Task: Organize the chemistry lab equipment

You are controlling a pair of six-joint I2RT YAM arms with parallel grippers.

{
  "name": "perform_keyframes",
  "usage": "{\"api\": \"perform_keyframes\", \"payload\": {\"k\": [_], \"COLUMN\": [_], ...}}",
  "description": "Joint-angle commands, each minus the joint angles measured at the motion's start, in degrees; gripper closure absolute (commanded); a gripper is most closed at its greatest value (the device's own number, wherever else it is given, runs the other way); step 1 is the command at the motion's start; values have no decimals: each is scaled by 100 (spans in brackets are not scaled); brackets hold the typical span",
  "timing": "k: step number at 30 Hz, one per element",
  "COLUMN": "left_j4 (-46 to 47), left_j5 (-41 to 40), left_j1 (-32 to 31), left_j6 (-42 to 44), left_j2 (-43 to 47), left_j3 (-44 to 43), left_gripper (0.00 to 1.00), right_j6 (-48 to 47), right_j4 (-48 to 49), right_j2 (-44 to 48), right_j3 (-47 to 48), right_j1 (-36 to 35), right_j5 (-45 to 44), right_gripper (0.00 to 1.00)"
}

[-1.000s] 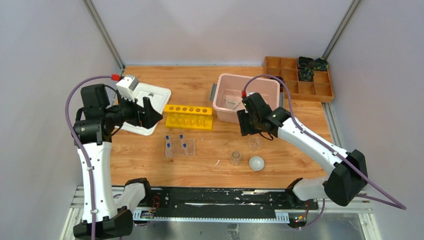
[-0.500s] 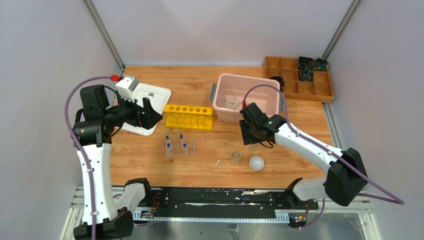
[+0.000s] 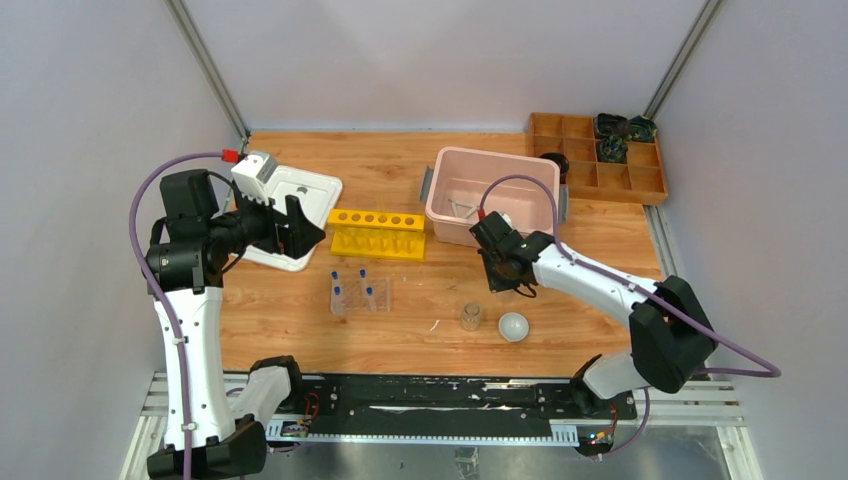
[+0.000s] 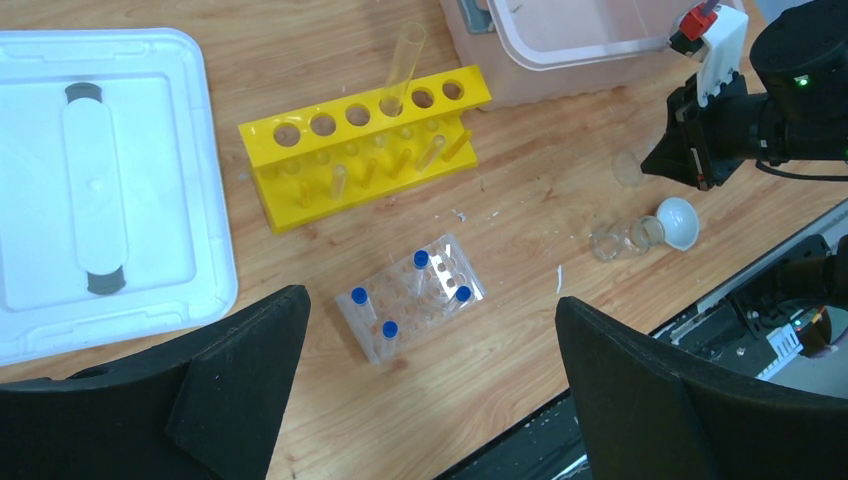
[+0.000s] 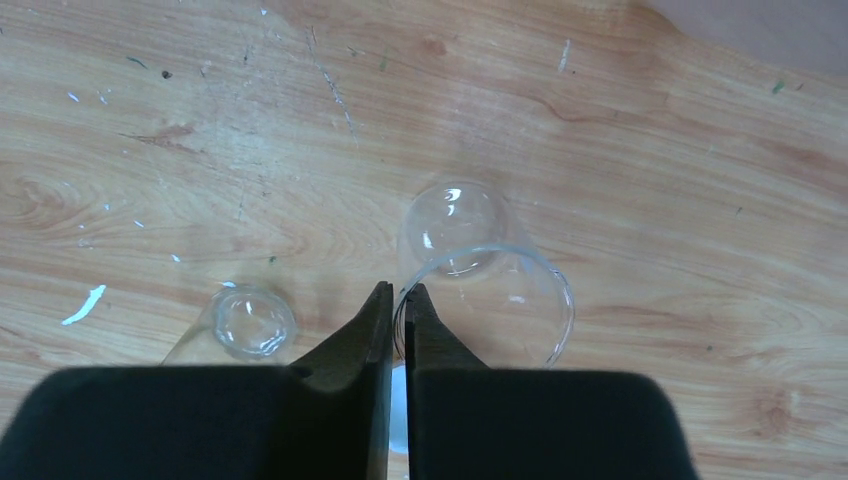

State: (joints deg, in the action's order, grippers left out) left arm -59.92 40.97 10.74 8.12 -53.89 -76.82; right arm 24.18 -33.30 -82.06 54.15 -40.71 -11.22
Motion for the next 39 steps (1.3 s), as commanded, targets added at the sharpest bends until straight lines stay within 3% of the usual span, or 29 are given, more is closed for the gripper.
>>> {"api": "perform_keyframes", "payload": {"k": [1, 6, 11, 15, 30, 39], "left_j4": [7, 8, 7, 11, 7, 7], "left_j5": [78, 103, 152, 142, 104, 104], "left_j1": [-2, -2, -3, -2, -9, -2], "left_j6": [-21, -49, -83, -41, 49, 145], "left_j2": [45, 20, -8, 31, 34, -41], "left_j3": [-81, -109, -184, -131, -86, -41], "left_gripper": [0, 0, 0, 0, 0, 0], "right_j6": [-68, -142, -411, -738, -1779, -2112], "right_j4": [-70, -738, -1636, -1778, -1970, -1632], "right_j2": [77, 602, 1036, 1023, -2066, -3330], "right_j3": [-9, 607, 1957, 2842, 5443, 5768], "right_j1": [-130, -326, -335, -321, 1592, 2005], "right_j5": [-429, -728, -452, -628, -336, 16], "right_gripper": [100, 100, 100, 100, 100, 100]}}
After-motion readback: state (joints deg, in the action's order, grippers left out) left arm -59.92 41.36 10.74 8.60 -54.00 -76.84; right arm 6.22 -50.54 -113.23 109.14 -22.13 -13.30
